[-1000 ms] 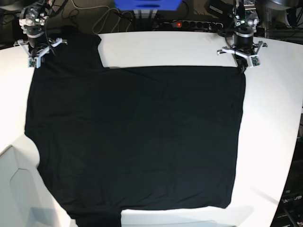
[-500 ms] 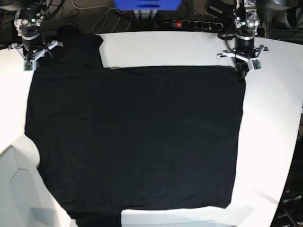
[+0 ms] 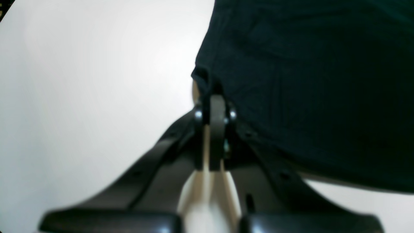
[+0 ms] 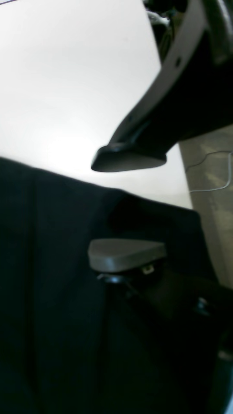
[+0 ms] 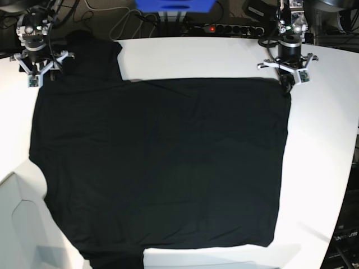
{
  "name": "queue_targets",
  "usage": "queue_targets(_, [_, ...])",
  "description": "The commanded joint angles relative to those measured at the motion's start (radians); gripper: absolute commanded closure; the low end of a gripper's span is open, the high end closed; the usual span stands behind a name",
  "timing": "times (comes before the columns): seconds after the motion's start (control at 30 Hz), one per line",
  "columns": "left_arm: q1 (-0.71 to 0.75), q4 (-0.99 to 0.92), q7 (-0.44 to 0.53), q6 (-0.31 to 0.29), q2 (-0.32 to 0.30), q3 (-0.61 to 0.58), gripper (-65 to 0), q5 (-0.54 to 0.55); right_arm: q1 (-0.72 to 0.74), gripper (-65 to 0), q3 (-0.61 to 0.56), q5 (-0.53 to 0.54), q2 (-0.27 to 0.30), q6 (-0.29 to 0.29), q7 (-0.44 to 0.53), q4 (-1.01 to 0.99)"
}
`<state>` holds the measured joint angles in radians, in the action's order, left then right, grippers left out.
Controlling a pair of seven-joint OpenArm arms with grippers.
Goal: Fold the T-shirt properly
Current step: 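Adjust both grippers' hold on the shirt's shoulder corners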
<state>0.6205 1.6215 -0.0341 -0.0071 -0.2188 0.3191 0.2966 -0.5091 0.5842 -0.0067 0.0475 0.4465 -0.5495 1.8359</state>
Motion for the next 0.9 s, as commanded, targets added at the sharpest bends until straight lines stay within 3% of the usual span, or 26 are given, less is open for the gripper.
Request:
queue_targets(0.0, [0.008, 0.013, 0.024, 0.002, -0.011, 0.007, 0.0, -0.004, -0.004, -33.6, 0.006, 0.004, 0.010, 0.013, 0.013, 0.008])
queue_targets(0.67, [0.009, 0.012, 0.024, 0.002, -0.011, 0.007, 0.0, -0.004, 0.011, -33.4, 0.004, 0.003, 0.010, 0.013, 0.013, -0.095])
queue_targets(0.77, [0.009, 0.015, 0.024, 0.002, -0.011, 0.007, 0.0, -0.004, 0.011, -29.5, 0.003, 0.003, 0.010, 0.013, 0.013, -0.112])
queue_targets(0.87, [0.009, 0.016, 0.024, 0.002, -0.011, 0.007, 0.0, -0.004, 0.010, -20.1, 0.004, 0.003, 0.010, 0.013, 0.013, -0.123])
